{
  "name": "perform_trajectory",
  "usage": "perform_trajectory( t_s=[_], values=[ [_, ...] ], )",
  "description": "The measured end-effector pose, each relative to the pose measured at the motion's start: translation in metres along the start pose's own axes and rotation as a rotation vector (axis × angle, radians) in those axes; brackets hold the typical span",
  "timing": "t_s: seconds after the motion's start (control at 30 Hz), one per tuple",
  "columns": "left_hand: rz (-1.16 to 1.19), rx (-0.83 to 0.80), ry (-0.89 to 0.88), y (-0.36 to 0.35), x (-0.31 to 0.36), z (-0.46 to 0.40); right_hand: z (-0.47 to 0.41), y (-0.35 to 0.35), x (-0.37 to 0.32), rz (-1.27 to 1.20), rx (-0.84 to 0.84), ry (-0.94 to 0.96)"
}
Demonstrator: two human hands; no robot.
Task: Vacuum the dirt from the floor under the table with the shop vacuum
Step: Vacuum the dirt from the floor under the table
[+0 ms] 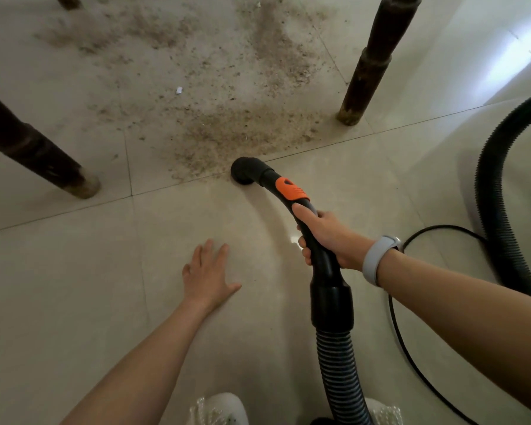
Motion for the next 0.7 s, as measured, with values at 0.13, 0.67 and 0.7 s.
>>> perform_trajectory(
  t_s=[0.13, 0.67, 0.7],
  values=[
    [0.024, 0.013, 0.040, -0.002, -0.017, 0.002, -0.002, -0.017, 0.000, 0.011, -0.025, 0.022],
    [0.082, 0.074, 0.155, -0.006, -0.061, 0.012, 0.004, -0.119, -0.005, 0.823, 0.073, 0.336],
    [0.089, 0.071, 0.167, -0.006, -0.063, 0.013, 0.004, -0.124, -0.006, 0.874, 0.074, 0.354]
  ],
)
Point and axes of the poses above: each hand's wrist, its own z-axis away from the middle knuckle, its own y-axis out of the back of the hand, x = y × z, the point moved 1 cm from there along -z, towards the middle knuckle, and after that the axes turned 5 degrees about y, right-handed, at the moved point
